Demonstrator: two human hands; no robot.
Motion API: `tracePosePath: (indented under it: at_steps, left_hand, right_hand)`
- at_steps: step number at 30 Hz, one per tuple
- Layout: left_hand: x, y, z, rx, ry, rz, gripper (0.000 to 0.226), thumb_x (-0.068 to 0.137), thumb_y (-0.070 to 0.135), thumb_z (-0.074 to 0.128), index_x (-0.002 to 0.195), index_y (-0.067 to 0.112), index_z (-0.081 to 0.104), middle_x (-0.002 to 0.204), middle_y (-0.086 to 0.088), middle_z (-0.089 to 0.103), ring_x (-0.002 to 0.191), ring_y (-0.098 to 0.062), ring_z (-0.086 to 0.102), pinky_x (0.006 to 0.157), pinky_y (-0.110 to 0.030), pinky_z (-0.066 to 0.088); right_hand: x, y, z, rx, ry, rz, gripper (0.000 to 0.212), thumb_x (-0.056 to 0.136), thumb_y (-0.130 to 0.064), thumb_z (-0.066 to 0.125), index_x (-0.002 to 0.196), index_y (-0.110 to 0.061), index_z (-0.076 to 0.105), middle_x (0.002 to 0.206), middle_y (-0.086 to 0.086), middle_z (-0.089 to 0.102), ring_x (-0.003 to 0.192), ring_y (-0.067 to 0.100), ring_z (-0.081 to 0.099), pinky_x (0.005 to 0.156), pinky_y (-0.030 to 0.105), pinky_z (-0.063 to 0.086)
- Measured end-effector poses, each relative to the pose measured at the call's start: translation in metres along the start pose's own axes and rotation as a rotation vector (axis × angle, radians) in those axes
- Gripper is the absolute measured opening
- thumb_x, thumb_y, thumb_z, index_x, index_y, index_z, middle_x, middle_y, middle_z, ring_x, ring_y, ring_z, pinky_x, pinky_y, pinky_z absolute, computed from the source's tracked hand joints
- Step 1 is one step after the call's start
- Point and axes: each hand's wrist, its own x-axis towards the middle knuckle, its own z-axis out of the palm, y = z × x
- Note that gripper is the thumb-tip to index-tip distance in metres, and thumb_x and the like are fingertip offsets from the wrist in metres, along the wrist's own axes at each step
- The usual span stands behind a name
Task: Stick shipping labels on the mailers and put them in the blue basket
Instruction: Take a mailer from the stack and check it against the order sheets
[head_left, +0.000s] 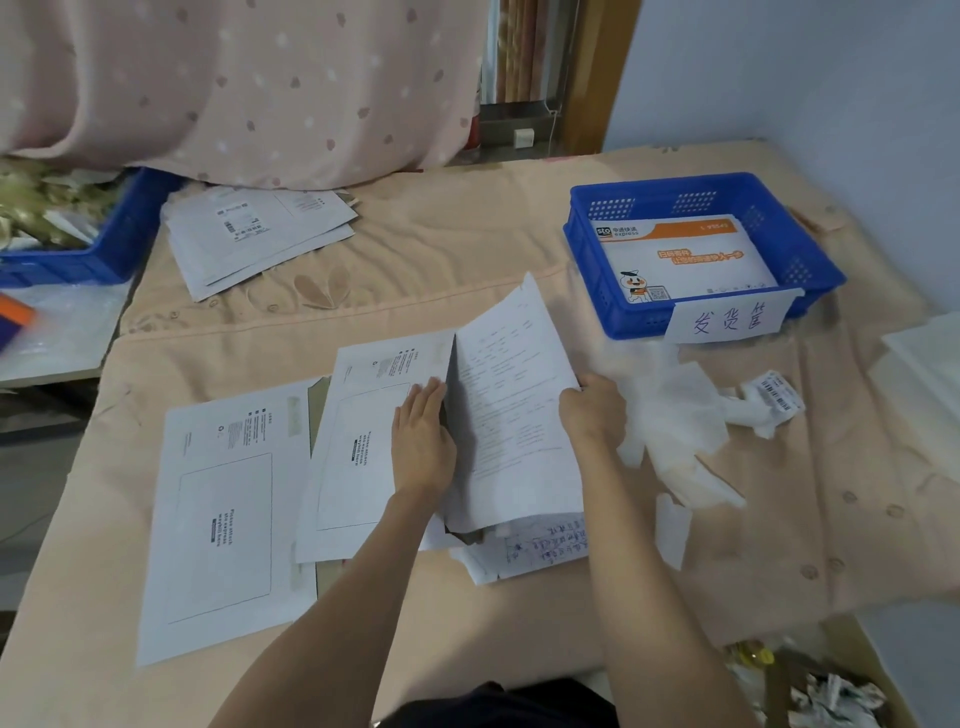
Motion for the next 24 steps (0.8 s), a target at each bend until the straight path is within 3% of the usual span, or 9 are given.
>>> tracePosePath:
  at_steps: [6, 9, 12, 15, 24]
  left_hand:
    - [0.002, 0.0, -0.006, -0.058, 0.04, -0.02, 0.057, 0.091, -0.011, 0.033, 0.144, 0.01, 0.04, 0.154, -0.004, 0.031, 0.146, -0.02, 0.018, 0.12, -0.033, 0.005]
    - [0.002, 0.001, -0.008, -0.09, 0.045, -0.009, 0.058, 0.09, -0.013, 0.031, 0.143, 0.008, 0.041, 0.153, -0.005, 0.033, 0.146, -0.02, 0.018, 0.12, -0.029, 0.002]
    - [0.001, 0.002, -0.008, -0.127, 0.028, 0.001, 0.059, 0.088, -0.014, 0.03, 0.142, 0.007, 0.041, 0.153, -0.006, 0.033, 0.146, -0.02, 0.018, 0.12, -0.027, 0.003]
    - [0.0, 0.005, -0.007, -0.152, 0.02, 0.013, 0.061, 0.085, -0.015, 0.03, 0.142, 0.006, 0.041, 0.152, -0.008, 0.034, 0.146, -0.022, 0.019, 0.119, -0.028, 0.003]
    - [-0.005, 0.016, -0.008, -0.245, 0.005, -0.016, 0.063, 0.083, -0.015, 0.031, 0.143, 0.005, 0.039, 0.152, -0.01, 0.033, 0.146, -0.023, 0.02, 0.119, -0.028, 0.003]
  right_hand:
    - [-0.008, 0.008, 0.007, 0.089, -0.07, 0.02, 0.024, 0.089, -0.007, 0.046, 0.108, -0.01, 0.061, 0.096, 0.003, 0.064, 0.08, 0.024, 0.058, 0.065, 0.028, 0.043]
    - [-0.015, 0.01, 0.008, 0.148, -0.195, 0.067, 0.018, 0.084, -0.01, 0.062, 0.101, -0.014, 0.056, 0.09, -0.001, 0.059, 0.08, 0.022, 0.058, 0.07, 0.028, 0.046]
    - [-0.017, 0.01, 0.018, 0.154, -0.288, 0.062, 0.02, 0.077, -0.006, 0.072, 0.093, -0.011, 0.061, 0.099, 0.005, 0.067, 0.082, 0.021, 0.06, 0.075, 0.03, 0.053]
    - [-0.023, 0.006, 0.028, 0.128, -0.355, 0.012, 0.026, 0.077, -0.003, 0.072, 0.103, -0.004, 0.067, 0.1, 0.007, 0.067, 0.084, 0.023, 0.061, 0.069, 0.026, 0.049]
    - [-0.03, -0.004, 0.054, 0.021, -0.319, -0.049, 0.032, 0.075, -0.005, 0.072, 0.107, -0.006, 0.065, 0.104, 0.008, 0.069, 0.095, 0.027, 0.064, 0.076, 0.031, 0.052]
